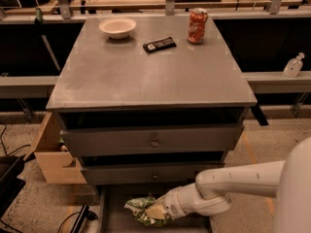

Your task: Place green jalapeno chip bag into bottom drawer

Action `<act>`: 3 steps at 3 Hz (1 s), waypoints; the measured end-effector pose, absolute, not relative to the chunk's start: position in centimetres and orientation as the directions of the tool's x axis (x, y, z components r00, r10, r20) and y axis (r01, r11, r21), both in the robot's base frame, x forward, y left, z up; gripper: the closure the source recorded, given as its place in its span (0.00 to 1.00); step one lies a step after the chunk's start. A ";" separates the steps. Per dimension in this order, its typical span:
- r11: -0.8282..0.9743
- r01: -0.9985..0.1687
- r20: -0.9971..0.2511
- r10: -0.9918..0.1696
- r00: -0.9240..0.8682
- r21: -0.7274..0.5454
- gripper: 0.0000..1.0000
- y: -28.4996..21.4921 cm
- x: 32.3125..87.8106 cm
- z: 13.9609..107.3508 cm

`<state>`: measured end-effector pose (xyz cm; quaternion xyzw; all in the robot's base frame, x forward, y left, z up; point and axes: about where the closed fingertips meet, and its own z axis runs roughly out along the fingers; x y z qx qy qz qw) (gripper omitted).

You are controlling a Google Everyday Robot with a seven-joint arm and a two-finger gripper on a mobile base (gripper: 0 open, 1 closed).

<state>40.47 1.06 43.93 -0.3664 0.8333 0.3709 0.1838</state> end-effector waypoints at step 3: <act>0.398 -0.536 -0.466 -0.265 -0.844 0.745 1.00 1.3 39.6 30.4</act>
Offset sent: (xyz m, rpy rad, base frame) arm -0.0038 0.0060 -0.1605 0.2685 0.3030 -0.1062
